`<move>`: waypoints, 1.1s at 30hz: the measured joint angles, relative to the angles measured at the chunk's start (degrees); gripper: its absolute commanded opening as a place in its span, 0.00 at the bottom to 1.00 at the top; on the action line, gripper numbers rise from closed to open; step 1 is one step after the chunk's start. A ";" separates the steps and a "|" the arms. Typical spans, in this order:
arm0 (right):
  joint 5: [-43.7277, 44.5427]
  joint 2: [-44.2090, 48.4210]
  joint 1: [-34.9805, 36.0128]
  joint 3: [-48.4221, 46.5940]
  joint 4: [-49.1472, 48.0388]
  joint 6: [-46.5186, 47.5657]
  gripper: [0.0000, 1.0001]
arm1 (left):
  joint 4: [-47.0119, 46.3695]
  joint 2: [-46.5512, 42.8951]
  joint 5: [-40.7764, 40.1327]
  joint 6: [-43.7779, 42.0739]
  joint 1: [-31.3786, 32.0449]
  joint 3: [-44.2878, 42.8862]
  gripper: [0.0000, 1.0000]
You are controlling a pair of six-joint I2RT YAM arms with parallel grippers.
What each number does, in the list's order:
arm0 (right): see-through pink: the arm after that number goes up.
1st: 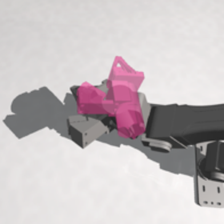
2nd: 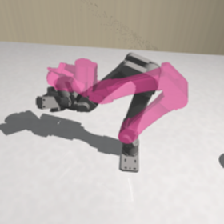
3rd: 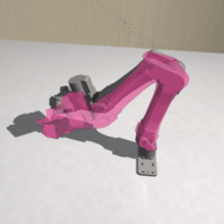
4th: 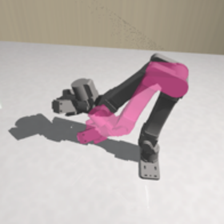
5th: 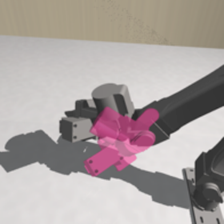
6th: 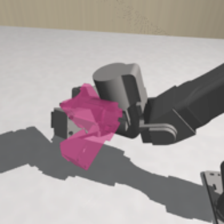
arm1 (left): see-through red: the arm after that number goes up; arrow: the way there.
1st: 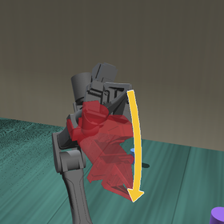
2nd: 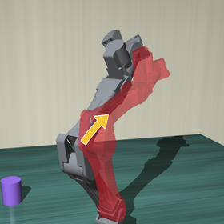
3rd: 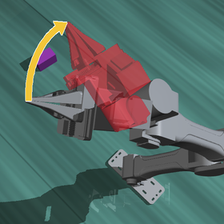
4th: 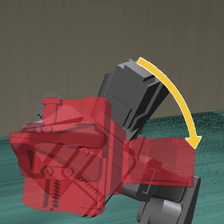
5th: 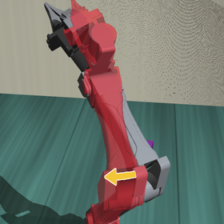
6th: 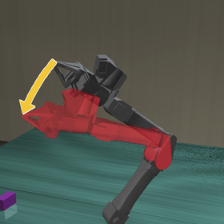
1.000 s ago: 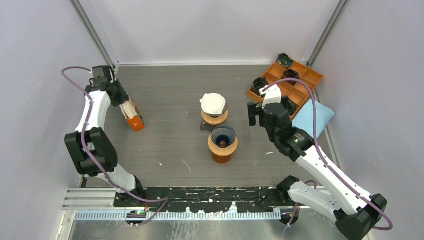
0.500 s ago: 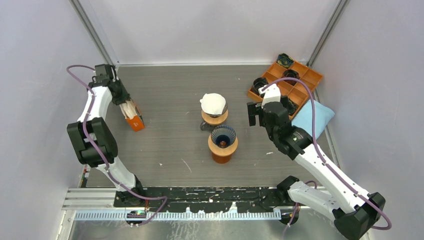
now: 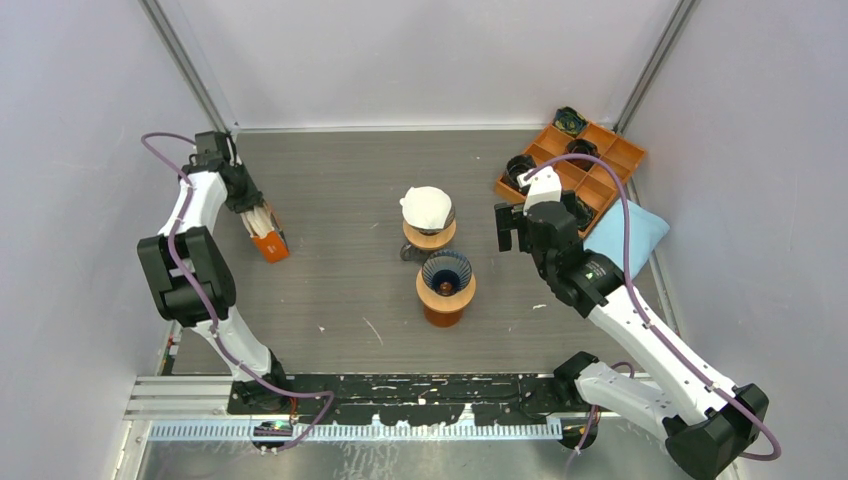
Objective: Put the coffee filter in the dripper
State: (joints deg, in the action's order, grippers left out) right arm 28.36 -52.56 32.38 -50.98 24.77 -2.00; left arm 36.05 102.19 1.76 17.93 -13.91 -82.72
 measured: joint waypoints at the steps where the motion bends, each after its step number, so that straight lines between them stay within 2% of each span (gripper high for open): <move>1: -0.15 0.00 -0.02 0.00 0.00 0.00 1.00 | 0.04 0.09 0.07 -0.17 0.00 -0.09 0.18; 11: -1.11 0.04 -0.26 0.00 0.00 0.00 1.00 | 0.61 0.15 0.85 -0.39 0.00 -0.52 0.00; 19: -2.03 0.20 -0.26 -0.39 0.09 0.92 1.00 | 1.88 -4.35 0.96 -0.35 0.00 0.00 0.00; 33: -11.61 3.50 -0.26 -2.99 -2.38 3.93 1.00 | 7.72 -22.60 5.31 1.79 0.07 1.97 0.00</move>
State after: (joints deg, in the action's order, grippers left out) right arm 16.75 -49.06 32.12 -53.98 22.39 1.93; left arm 43.77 79.59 7.07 19.73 -13.85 -80.75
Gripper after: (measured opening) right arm 0.999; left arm 0.007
